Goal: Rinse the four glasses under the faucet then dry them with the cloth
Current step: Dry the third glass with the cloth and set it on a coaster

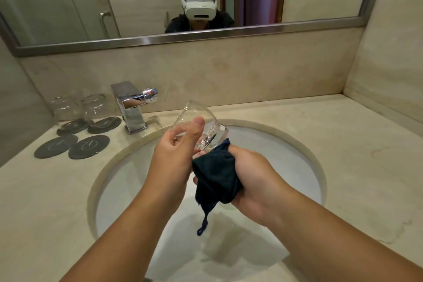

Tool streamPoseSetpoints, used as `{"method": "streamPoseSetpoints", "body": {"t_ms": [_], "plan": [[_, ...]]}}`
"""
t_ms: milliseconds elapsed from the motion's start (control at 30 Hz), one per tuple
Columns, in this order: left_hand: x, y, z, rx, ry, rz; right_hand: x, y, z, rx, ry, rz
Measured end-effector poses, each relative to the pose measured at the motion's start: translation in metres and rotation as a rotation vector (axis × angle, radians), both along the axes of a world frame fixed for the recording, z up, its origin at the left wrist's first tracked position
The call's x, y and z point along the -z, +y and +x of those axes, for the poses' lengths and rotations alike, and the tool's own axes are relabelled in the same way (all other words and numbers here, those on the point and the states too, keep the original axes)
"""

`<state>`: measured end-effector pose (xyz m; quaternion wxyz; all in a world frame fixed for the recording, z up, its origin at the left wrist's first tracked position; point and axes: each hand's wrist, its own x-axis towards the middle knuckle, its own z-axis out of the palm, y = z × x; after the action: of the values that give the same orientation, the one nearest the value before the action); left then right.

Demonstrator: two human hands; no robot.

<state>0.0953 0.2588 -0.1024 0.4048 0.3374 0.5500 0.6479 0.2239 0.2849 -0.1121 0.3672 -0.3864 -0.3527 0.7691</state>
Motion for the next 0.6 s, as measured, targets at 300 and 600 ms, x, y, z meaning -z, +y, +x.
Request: {"method": "streamPoseSetpoints", "body": {"t_ms": [300,600], "plan": [[-0.002,-0.005,0.001,0.076,0.153,0.015,0.003,0.011,0.003,0.01,0.093,-0.088],[-0.006,-0.005,-0.012,-0.027,0.551,0.131,0.0,0.012,0.005,-0.011,0.05,-0.009]]}}
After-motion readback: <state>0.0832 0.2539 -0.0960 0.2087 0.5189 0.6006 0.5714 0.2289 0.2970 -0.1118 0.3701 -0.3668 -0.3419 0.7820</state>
